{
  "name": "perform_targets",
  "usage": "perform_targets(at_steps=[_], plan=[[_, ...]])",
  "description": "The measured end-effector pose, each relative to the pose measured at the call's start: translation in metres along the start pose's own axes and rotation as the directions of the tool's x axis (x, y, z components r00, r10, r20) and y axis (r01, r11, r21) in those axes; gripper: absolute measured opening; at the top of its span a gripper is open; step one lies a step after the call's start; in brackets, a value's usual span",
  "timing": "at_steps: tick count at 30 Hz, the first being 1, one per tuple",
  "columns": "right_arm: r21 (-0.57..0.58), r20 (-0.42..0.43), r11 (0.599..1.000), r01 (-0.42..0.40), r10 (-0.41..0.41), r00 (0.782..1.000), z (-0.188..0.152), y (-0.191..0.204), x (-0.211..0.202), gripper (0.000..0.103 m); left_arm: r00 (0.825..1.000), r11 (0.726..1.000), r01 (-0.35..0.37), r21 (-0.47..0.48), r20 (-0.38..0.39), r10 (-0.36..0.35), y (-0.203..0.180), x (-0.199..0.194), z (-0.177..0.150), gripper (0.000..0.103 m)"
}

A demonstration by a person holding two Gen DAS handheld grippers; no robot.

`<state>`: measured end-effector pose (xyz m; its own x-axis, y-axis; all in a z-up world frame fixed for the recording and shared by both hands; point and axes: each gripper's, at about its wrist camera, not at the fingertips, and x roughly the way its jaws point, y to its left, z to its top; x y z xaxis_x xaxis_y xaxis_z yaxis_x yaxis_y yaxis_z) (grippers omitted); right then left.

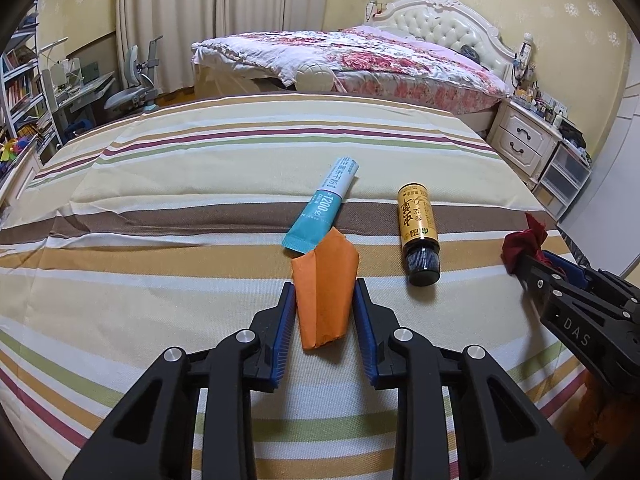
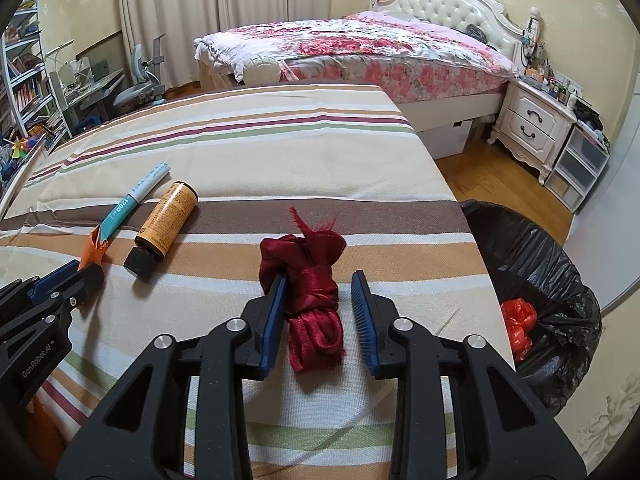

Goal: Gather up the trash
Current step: 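Carry the dark red cloth and orange paper over the trash bin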

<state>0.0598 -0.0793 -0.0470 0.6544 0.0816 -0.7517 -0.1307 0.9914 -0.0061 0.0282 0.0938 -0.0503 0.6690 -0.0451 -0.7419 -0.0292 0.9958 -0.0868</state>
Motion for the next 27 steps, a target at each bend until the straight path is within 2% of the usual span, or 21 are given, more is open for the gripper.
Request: perform_targets(at_steps=[2, 11, 18, 27], plan=[[0.01, 0.001, 1.0, -0.004, 0.004, 1.0, -0.001, -0.002, 0.0, 0.023, 1.0, 1.0, 0.003, -0.003, -0.001, -0.003, 0.002, -0.001, 0.0, 0.03], [0.044, 0.021, 0.999, -0.015, 0.014, 1.0, -0.006, -0.01, -0.015, 0.023, 0.999, 1.0, -0.002, 0.0, 0.04, 0.002, -0.001, -0.015, 0.001, 0.03], [0.068, 0.043, 0.998, 0.01, -0.013, 0.999, -0.011, -0.027, -0.034, 0.023, 0.996, 0.998, 0.048, 0.037, 0.079, -0.05, -0.023, -0.032, 0.003, 0.03], [0.135, 0.086, 0.988, 0.079, -0.091, 0.992, -0.01, -0.068, -0.059, 0.023, 0.981, 0.979, 0.145, 0.142, 0.106, -0.161, -0.082, -0.039, 0.015, 0.03]])
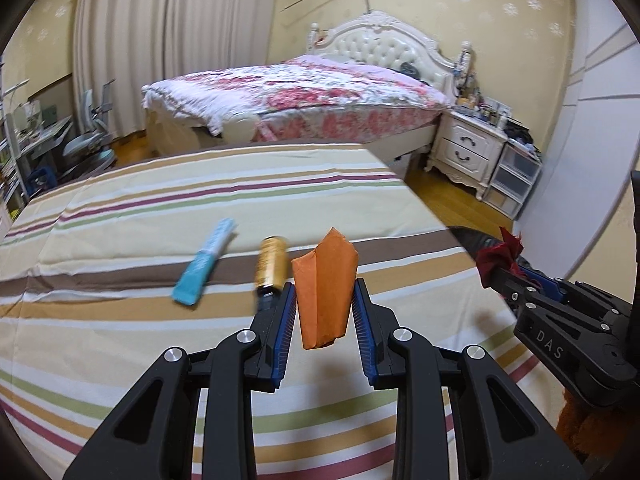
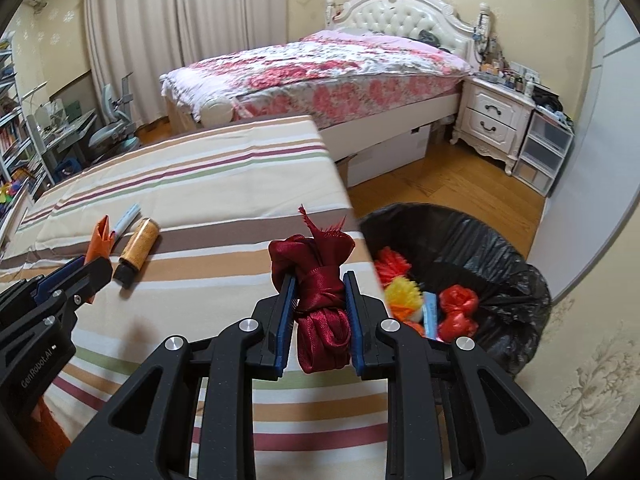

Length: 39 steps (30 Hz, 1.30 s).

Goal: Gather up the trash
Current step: 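Carry the dark red cloth and orange paper over the trash bin, then open the left gripper dropping the orange paper while the right drops the red cloth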

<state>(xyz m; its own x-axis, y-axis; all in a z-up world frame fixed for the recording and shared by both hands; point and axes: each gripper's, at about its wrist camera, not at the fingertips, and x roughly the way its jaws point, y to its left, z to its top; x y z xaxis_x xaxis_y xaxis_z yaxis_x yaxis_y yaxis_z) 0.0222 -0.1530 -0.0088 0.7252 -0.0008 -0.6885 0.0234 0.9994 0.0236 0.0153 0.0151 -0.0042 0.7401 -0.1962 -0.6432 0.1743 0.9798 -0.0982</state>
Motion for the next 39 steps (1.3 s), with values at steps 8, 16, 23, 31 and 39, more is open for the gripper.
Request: perform_targets(at_steps=[8, 16, 23, 31, 39], plan=[[0.079, 0.029, 0.993, 0.087, -0.089, 0.996, 0.009, -0.05, -0.003, 0.023, 0.996, 0.993, 0.083, 0.084, 0.033, -0.086, -0.05, 0.015, 0.024, 0.03], [0.151, 0.036, 0.978, 0.145, -0.152, 0.988, 0.014, -0.087, 0.007, 0.023, 0.993, 0.984, 0.111, 0.14, 0.013, -0.114, -0.084, 0.045, 0.04, 0.03], [0.194, 0.018, 0.963, 0.187, -0.194, 0.981, 0.017, -0.111, 0.025, 0.023, 0.992, 0.974, 0.124, 0.187, -0.022, -0.122, -0.112, 0.078, 0.048, 0.03], [0.236, -0.016, 0.944, 0.231, -0.234, 0.972, 0.017, -0.13, 0.045, 0.023, 0.992, 0.963, 0.126, 0.238, -0.052, -0.117, -0.137, 0.108, 0.054, 0.03], [0.261, -0.041, 0.933, 0.248, -0.246, 0.968, 0.017, -0.141, 0.058, 0.023, 0.991, 0.958, 0.123, 0.259, -0.078, -0.106, -0.146, 0.125, 0.056, 0.03]])
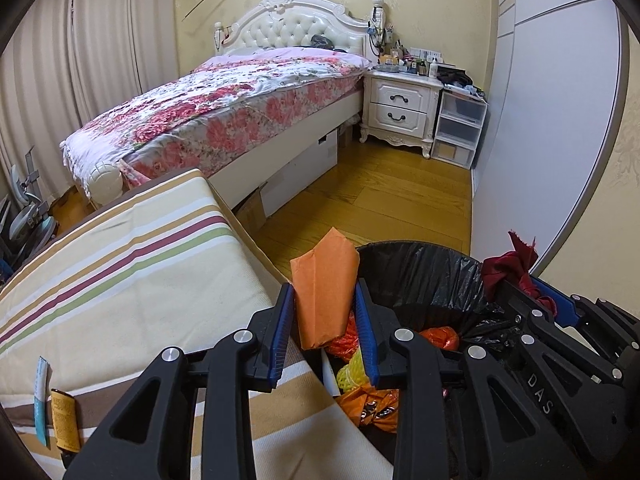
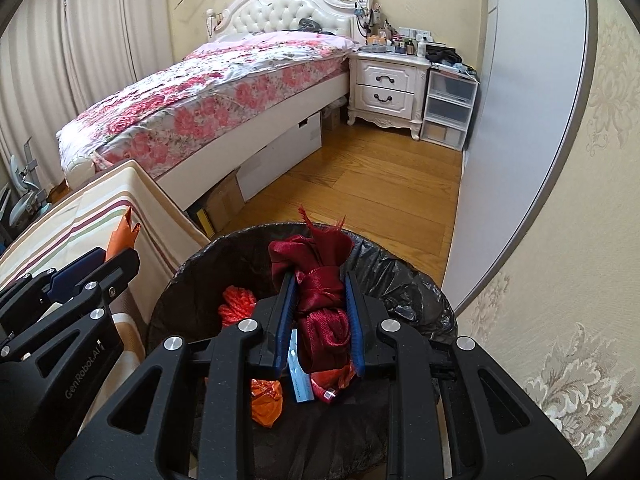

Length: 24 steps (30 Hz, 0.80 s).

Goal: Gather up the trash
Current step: 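Open the left gripper dropping the orange paper while the right drops the red cloth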

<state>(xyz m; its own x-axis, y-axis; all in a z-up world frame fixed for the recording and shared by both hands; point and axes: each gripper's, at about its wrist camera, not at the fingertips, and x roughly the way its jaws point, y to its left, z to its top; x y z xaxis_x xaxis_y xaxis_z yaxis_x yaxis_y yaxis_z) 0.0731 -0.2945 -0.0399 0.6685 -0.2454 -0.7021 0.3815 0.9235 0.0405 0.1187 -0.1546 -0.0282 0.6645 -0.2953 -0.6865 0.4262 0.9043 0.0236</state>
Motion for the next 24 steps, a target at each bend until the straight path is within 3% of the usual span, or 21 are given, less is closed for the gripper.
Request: perform_targets(at_steps=[8, 9, 11, 19, 24], plan=[[0.009, -0.014, 1.0, 0.009, -0.009, 1.0, -0.0011, -0.0031, 0.0078, 0.026, 1.0, 1.0, -0.013, 0.015, -0.017, 0.013, -0.0053, 0.0069, -0.0014, 0.035], [0.013, -0.014, 1.0, 0.011, -0.011, 1.0, -0.0008, -0.0035, 0.0084, 0.029, 1.0, 1.0, -0.011, 0.013, -0.02, 0.012, -0.0052, 0.0074, -0.0014, 0.041], [0.02, -0.005, 1.0, 0.018, -0.018, 1.0, -0.0008, -0.0043, 0.0082, 0.044, 1.0, 1.0, -0.011, 0.006, -0.019, 0.011, -0.0036, 0.0077, -0.0009, 0.051], [0.027, -0.003, 0.999, 0.027, -0.027, 1.0, -0.0009, -0.0065, 0.0072, 0.045, 1.0, 1.0, -0.022, -0.004, -0.007, 0.022, -0.0032, 0.0048, -0.0009, 0.071], [0.025, 0.002, 0.999, 0.038, -0.038, 0.999, -0.002, -0.0089, 0.0049, 0.052, 0.999, 0.999, -0.039, -0.011, -0.003, 0.039, -0.0004, 0.0022, -0.0008, 0.075]])
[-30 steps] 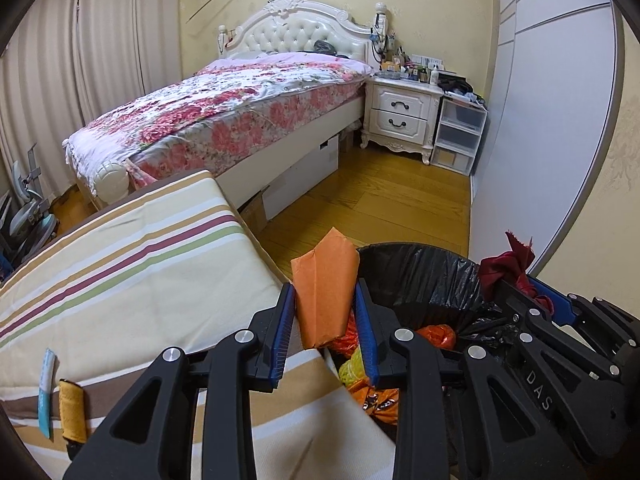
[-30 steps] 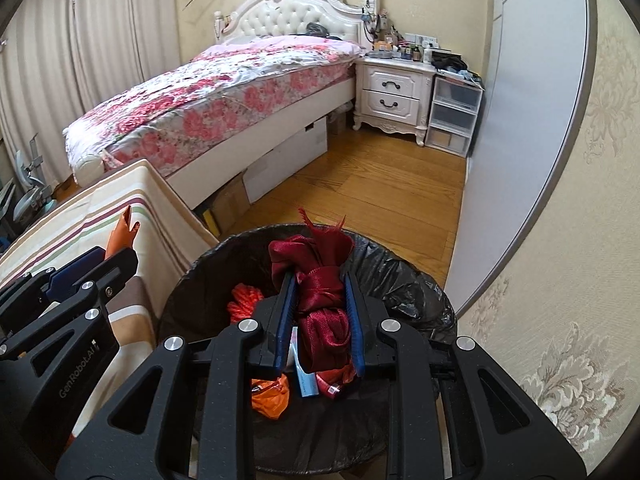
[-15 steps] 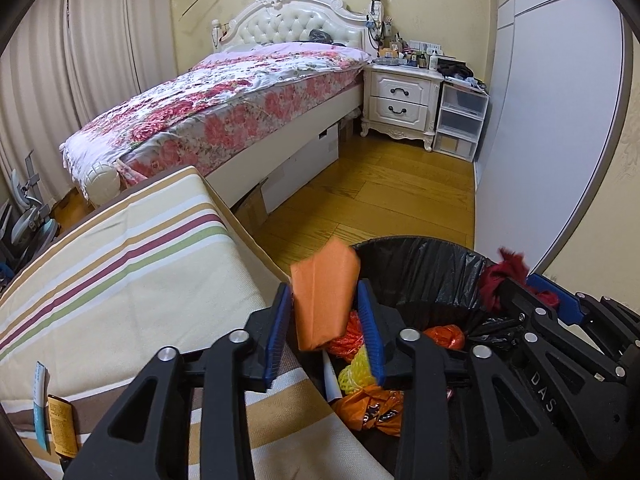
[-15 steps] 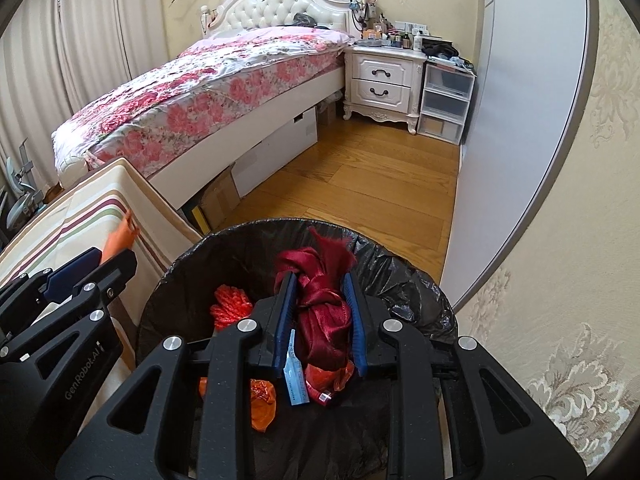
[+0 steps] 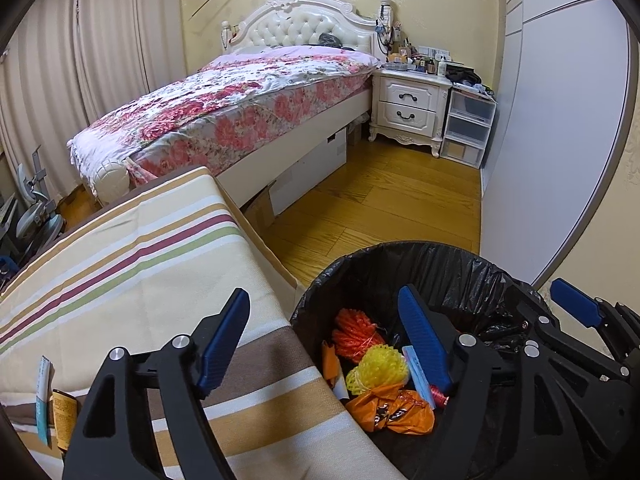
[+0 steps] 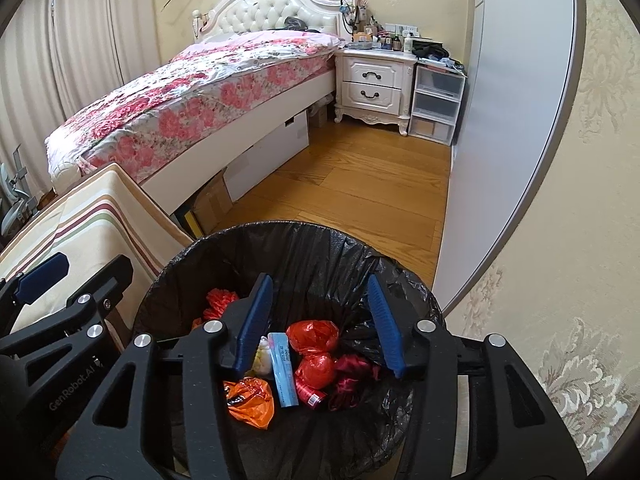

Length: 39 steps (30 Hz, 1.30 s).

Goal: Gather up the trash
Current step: 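Open the left gripper dropping the orange paper while the right drops the red cloth, then move both open grippers back toward the blue tube and gold bottle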

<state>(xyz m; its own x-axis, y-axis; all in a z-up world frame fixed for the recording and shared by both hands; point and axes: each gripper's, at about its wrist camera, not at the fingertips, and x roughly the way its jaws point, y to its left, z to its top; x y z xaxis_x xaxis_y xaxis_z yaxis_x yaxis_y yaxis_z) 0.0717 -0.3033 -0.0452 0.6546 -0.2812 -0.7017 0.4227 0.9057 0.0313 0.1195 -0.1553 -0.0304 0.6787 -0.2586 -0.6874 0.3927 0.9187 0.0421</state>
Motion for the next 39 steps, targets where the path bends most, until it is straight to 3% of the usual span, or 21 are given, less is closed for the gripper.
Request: perform_targets(at_steps=[4, 12, 19, 25, 34, 39], plan=[[0.002, 0.006, 1.0, 0.009, -0.009, 1.0, -0.001, 0.001, -0.003, 0.059, 1.0, 1.0, -0.02, -0.019, 0.001, 0.02, 0.009, -0.004, -0.001, 0.076], [-0.024, 0.008, 1.0, -0.017, 0.017, 1.0, -0.003, 0.015, -0.012, 0.06, 0.996, 0.993, -0.091, -0.078, 0.018, 0.092, 0.046, -0.024, -0.009, 0.077], [-0.082, 0.005, 0.993, -0.09, 0.09, 0.996, -0.007, 0.053, -0.025, 0.06, 0.987, 0.976, -0.16, -0.147, 0.006, 0.163, 0.092, -0.048, -0.028, 0.077], [-0.157, -0.012, 0.971, -0.181, 0.181, 0.983, -0.016, 0.099, -0.04, 0.06, 0.97, 0.946, -0.239, -0.22, -0.002, 0.244, 0.141, -0.076, -0.05, 0.077], [-0.276, -0.067, 0.898, -0.343, 0.338, 0.939, -0.035, 0.184, -0.068, 0.06, 0.927, 0.874, -0.371, -0.313, -0.077, 0.366, 0.213, -0.103, -0.097, 0.077], [-0.334, -0.12, 0.835, -0.437, 0.422, 0.898, -0.052, 0.232, -0.085, 0.06, 0.908, 0.838, -0.415, -0.353, -0.101, 0.407, 0.239, -0.12, -0.118, 0.077]])
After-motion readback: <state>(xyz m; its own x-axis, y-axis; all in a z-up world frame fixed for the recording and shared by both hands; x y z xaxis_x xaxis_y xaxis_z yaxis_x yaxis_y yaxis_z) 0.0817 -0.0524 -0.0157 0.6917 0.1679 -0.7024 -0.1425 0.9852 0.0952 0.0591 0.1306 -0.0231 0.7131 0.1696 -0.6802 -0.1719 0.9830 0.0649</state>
